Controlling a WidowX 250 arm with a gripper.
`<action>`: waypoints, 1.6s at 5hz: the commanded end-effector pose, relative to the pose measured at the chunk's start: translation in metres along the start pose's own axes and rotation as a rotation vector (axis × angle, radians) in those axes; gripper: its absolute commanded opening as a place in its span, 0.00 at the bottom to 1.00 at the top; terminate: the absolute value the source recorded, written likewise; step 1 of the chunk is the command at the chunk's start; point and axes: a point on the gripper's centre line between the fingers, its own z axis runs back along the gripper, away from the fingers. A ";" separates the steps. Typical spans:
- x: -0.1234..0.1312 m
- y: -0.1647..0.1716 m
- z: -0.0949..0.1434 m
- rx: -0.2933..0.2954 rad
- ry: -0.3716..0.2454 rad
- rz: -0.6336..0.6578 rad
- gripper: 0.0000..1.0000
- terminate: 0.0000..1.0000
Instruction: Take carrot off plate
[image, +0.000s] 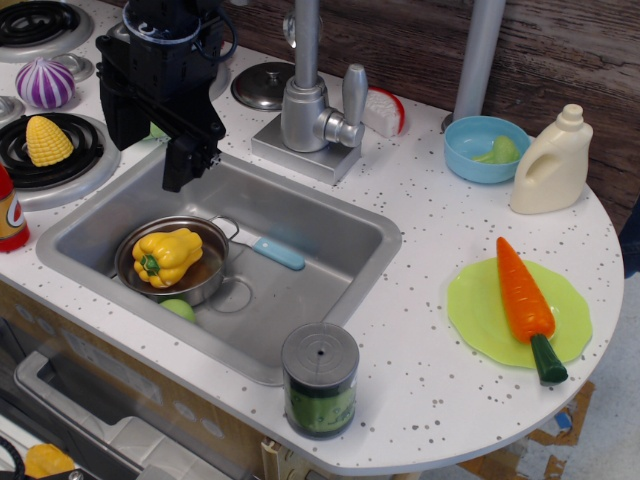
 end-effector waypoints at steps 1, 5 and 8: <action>0.000 0.000 0.000 0.000 0.000 0.000 1.00 0.00; 0.105 -0.134 0.056 -0.140 -0.040 0.361 1.00 0.00; 0.127 -0.206 0.031 -0.172 -0.038 0.559 1.00 0.00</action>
